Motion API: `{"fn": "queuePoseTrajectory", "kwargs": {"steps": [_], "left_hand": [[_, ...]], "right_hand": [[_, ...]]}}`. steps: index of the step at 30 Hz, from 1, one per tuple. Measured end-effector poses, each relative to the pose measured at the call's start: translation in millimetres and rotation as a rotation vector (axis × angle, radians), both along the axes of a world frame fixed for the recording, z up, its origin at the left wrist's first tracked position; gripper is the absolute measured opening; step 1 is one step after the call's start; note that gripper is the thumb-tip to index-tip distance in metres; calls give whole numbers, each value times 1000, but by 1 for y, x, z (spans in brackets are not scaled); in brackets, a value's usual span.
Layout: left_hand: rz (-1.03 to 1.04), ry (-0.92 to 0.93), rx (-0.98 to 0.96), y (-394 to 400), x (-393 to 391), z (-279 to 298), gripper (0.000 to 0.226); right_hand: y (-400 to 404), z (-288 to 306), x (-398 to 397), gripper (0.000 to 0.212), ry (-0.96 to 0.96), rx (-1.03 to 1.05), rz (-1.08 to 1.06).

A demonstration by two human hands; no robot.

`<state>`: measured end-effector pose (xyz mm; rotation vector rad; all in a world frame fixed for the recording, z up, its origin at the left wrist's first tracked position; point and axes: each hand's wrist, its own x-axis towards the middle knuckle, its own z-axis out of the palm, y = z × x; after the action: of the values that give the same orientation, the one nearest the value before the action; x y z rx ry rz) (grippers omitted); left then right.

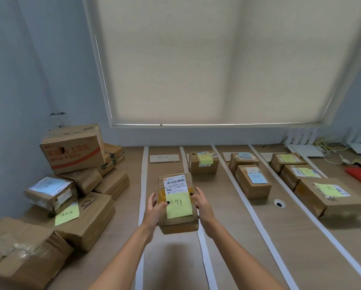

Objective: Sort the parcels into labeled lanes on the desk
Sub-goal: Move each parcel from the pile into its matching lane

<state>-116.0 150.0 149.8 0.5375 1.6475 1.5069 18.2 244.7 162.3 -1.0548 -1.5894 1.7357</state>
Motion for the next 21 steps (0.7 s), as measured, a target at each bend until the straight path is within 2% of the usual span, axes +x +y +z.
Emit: {"fn": "queuePoseTrajectory", "kwargs": {"steps": [3,6,9,14,21], "left_hand": [[14,37,-53,5,0,-10,47],[24,62,-107,11,-5,-20,44],[18,79,-130,13,-13,-33,43],[12,81,-161,36,-23,-48,52],[-48,88,-165,129,-7,-61,57]], "right_hand": [[5,-10,-2,32,-69,13,-26],[5,-23,-8,34,-148,54,26],[6,-37,-18,34,-148,50,37],[23,-58,-29,45,-209,50,-8],[103,-82,-15,46,-283,80,-172]]}}
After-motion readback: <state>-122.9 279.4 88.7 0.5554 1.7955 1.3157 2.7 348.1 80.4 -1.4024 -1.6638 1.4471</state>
